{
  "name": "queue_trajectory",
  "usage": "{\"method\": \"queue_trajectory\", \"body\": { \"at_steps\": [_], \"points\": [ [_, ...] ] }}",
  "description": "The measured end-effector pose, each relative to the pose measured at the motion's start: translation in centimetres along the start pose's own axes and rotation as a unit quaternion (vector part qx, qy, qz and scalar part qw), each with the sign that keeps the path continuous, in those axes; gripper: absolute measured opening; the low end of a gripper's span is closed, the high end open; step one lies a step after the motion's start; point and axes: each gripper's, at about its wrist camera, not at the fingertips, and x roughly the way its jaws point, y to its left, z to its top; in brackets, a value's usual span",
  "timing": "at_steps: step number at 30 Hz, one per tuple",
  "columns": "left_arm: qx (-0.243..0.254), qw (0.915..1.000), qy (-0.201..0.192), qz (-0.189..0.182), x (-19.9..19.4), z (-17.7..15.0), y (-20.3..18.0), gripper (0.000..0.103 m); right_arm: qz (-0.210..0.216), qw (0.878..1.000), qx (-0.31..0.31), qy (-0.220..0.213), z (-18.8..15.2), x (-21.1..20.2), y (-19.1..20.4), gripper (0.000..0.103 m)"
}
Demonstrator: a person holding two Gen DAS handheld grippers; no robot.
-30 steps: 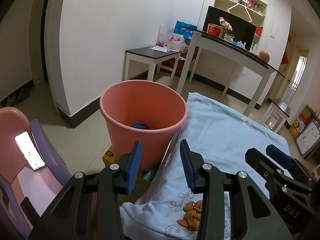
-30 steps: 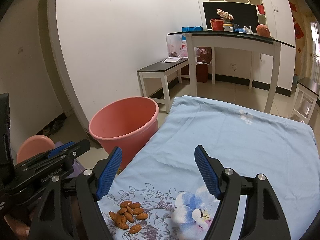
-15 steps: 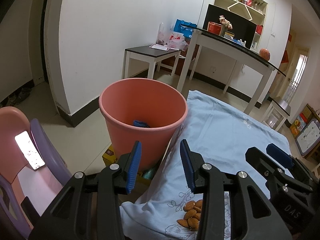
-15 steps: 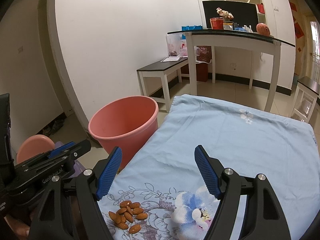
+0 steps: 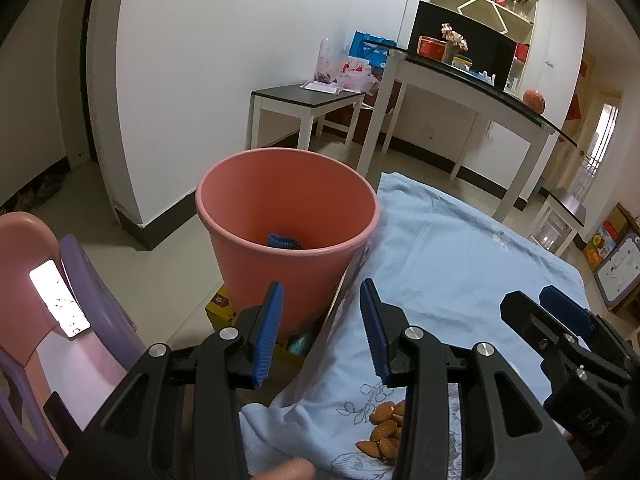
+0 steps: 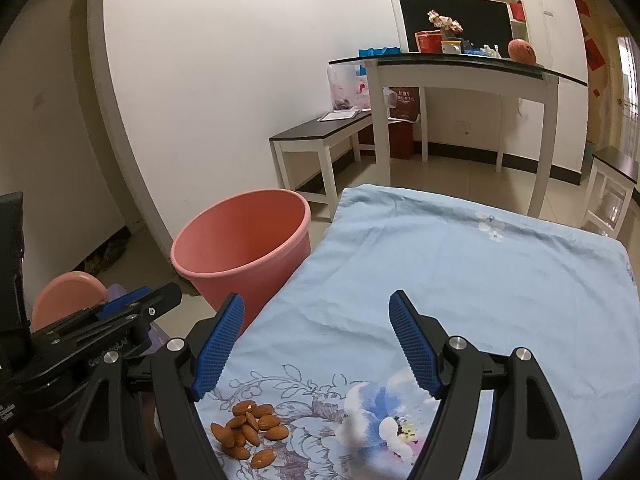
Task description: Collect trash
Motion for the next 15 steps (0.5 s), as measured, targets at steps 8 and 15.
{"method": "queue_trajectory", "body": {
  "at_steps": [8,15],
  "points": [
    [0.009,0.9999,0.008,-0.001,0.6,0.2,-0.6,0.041,-0.003,1.0,0.011,0.007,-0.3,0.5,-1.2,0.074],
    [0.021,0.9995,0.024,-0.004,1.7,0.2,-2.0,0.041,-0.01,0.999,0.027,0.019,-0.6,1.1,-3.1,0.074]
  ]
}}
